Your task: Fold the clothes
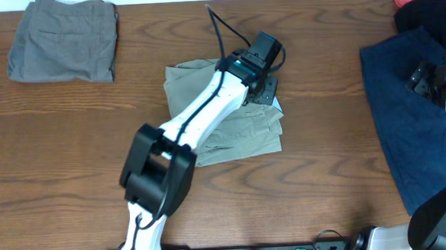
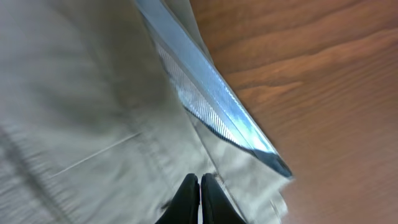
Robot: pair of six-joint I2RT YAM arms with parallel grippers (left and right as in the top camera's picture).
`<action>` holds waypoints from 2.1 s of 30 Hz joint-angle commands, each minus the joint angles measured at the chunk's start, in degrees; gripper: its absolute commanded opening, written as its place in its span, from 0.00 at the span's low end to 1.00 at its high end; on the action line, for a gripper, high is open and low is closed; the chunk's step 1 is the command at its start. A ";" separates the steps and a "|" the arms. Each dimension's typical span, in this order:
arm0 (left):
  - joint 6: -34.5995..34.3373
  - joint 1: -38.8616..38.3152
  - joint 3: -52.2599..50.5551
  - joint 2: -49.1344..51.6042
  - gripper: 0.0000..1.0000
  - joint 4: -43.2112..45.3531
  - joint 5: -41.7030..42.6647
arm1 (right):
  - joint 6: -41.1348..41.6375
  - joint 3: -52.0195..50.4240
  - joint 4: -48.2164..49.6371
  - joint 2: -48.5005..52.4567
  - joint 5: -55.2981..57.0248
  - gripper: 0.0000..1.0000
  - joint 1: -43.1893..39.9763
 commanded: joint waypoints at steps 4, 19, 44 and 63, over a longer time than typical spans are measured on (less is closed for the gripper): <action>-1.09 -0.20 -0.94 4.35 0.06 2.27 5.20 | -0.09 0.17 -0.02 0.04 0.76 0.99 -0.15; -1.07 -3.58 -0.94 11.72 0.05 2.86 9.88 | -0.09 0.17 -0.02 0.04 0.74 0.99 -0.15; 0.72 5.51 -0.83 -19.30 0.98 -14.91 10.05 | -0.09 0.17 -0.02 0.04 0.74 0.99 -0.15; 10.73 36.39 -1.81 -3.13 0.98 -25.44 24.02 | -0.09 0.17 -0.02 0.04 0.74 0.99 -0.15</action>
